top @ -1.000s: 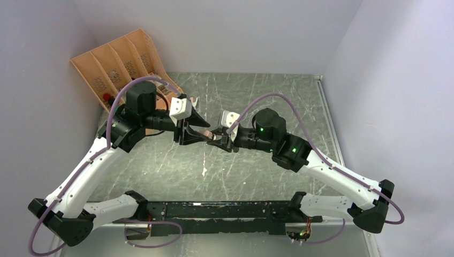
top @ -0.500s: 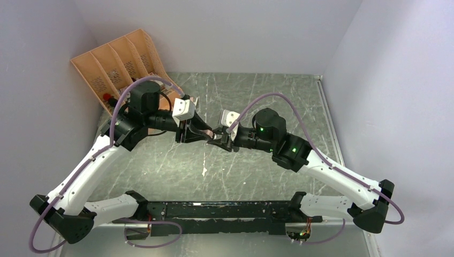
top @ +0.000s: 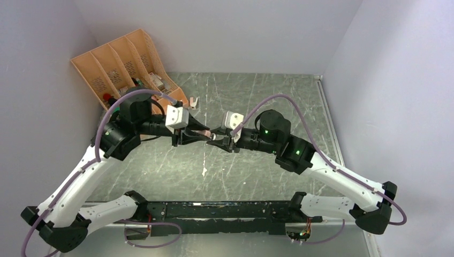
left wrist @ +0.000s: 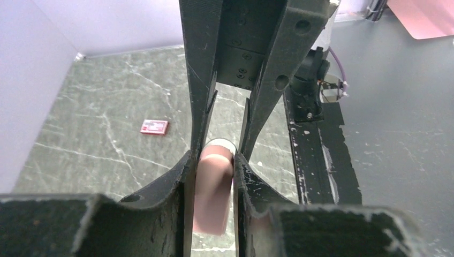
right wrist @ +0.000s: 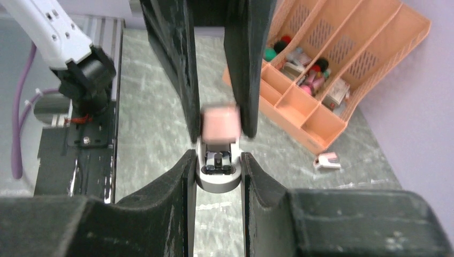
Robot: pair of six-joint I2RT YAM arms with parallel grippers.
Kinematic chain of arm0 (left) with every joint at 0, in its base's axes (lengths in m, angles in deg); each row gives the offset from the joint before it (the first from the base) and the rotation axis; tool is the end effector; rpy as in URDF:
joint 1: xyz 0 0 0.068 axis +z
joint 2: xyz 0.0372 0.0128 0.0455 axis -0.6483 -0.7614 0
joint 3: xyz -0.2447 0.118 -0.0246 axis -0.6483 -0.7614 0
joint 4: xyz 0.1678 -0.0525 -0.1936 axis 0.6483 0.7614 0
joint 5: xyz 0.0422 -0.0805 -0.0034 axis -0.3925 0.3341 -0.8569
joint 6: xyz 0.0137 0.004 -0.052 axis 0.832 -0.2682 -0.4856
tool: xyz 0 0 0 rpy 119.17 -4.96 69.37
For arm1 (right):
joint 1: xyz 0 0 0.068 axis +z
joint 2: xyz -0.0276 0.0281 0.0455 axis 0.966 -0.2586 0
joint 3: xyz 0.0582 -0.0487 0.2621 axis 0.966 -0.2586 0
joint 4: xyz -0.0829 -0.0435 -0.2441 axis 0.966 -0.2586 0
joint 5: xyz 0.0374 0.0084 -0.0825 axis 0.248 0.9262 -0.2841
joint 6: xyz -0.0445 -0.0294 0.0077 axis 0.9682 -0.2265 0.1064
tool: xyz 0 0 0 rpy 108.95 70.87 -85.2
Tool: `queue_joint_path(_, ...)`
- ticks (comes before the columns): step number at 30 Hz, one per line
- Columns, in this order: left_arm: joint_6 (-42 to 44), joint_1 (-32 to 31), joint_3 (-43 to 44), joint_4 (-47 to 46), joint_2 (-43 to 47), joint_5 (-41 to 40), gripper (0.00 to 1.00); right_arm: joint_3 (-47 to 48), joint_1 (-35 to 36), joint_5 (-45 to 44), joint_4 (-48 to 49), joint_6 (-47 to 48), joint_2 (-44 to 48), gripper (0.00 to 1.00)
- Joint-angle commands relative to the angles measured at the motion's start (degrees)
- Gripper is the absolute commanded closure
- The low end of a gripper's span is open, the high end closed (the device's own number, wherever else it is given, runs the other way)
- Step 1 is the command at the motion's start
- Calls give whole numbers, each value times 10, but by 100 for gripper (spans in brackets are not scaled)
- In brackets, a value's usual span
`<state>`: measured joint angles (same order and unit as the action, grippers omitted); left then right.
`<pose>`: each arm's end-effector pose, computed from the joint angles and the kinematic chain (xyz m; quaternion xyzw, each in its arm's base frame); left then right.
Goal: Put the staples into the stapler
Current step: Open the stapler at the center of the board.
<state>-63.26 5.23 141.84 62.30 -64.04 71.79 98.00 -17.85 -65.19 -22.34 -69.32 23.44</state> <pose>0.1461 -0.1375 0.4306 0.5716 0.5053 -0.4146 0.4961 0.1178 0.2033 0.4006 -0.5411 0.5180 0.3261 0.5766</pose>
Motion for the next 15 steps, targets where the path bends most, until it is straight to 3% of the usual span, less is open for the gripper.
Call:
queue_joint_path(1, 10, 10, -3, -6, 41, -82, 93, 16, -7, -41, -42, 14, 28, 100)
queue_joint_path(15, 24, 9, -23, 27, 102, -176, 93, 1, -12, -39, -30, 11, 51, 100)
